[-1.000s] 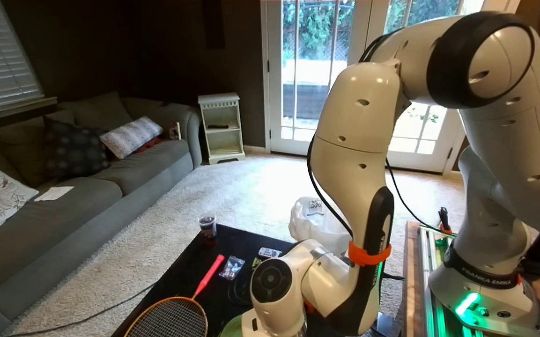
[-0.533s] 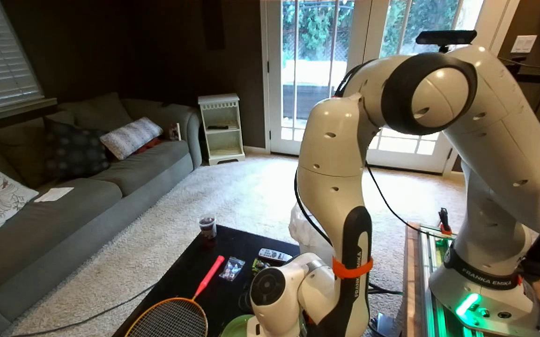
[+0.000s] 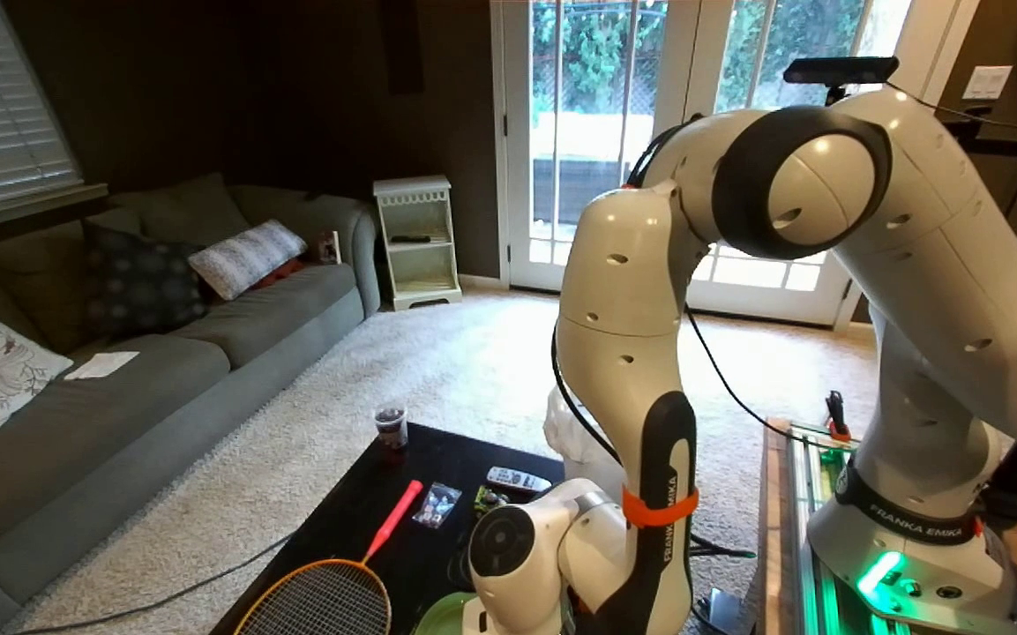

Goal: Rotate the orange object on the table.

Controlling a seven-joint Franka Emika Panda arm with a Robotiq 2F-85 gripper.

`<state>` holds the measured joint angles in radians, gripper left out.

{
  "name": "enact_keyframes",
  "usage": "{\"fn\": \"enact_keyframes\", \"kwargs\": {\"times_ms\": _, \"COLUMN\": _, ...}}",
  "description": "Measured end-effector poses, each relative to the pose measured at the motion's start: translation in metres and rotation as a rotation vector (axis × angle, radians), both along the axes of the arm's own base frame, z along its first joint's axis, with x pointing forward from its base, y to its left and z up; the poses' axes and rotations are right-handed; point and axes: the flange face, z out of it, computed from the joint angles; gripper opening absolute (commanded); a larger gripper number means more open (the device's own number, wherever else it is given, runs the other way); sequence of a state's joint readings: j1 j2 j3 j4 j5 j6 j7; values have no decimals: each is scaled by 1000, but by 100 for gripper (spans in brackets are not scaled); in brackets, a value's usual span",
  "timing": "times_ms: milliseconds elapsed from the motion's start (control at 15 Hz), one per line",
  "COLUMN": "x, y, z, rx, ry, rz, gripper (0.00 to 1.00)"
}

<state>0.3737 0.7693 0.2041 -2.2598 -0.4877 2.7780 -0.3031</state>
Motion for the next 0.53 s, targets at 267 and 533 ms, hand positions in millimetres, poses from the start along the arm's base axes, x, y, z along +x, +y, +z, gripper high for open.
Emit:
{"fn": "enact_keyframes", "kwargs": {"times_ms": 267, "x": -4, "y": -6, "z": -11, "rx": -9, "ry": 10, "rz": 14, "gripper": 100}}
{"fn": "enact_keyframes", "kwargs": {"times_ms": 533, "x": -9, "y": -8, "z": -31, "rx": 3, "ry": 3, "rz": 29, "gripper": 100}}
